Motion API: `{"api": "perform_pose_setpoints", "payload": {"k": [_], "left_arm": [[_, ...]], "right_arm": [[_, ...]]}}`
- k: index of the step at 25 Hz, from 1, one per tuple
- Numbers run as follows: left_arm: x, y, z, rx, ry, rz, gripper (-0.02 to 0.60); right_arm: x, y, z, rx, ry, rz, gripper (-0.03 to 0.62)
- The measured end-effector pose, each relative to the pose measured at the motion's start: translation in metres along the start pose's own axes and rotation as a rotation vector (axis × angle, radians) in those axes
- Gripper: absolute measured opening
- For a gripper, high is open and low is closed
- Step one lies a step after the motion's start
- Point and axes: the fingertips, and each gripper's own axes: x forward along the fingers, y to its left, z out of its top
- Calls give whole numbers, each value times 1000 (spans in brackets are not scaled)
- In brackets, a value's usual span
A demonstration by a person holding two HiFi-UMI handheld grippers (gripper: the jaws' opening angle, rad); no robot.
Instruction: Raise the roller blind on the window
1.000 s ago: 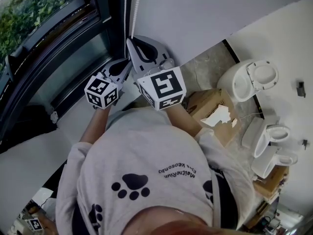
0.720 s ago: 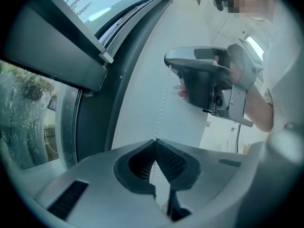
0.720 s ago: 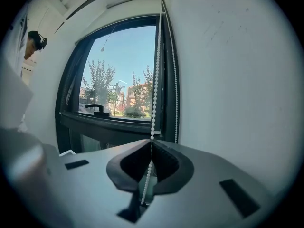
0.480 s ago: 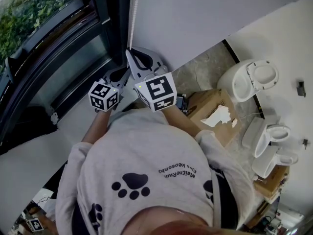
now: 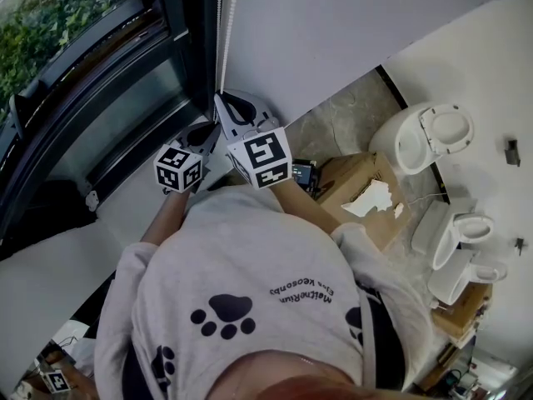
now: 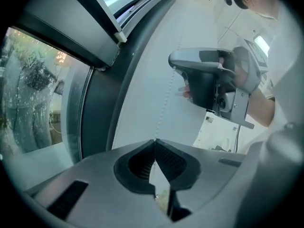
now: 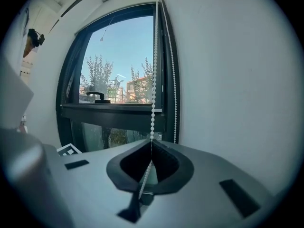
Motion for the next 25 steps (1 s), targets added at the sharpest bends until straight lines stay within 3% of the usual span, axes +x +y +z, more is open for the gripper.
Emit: {"api": "perform_pose_setpoints", "payload": {"k": [6,8,11,19,25], "left_arm": [[-4,5,-4,18,-4,30,11],[-9,8,7,12,-31,44,70],[-20,6,40,19,-101,35,97],[-57,-36,160,157,-276,-40,95],[-67,-73,232,265,-341,-102,80]], "right_arm": [[2,-2,-8,8,7,-5,9],[3,-4,-7,9,5,-6,9],[4,-7,-7,11,1,-8,9],[5,-6,-7,11,-2,-3,9],[6,-6,-5,7,-9,-3,9]]}}
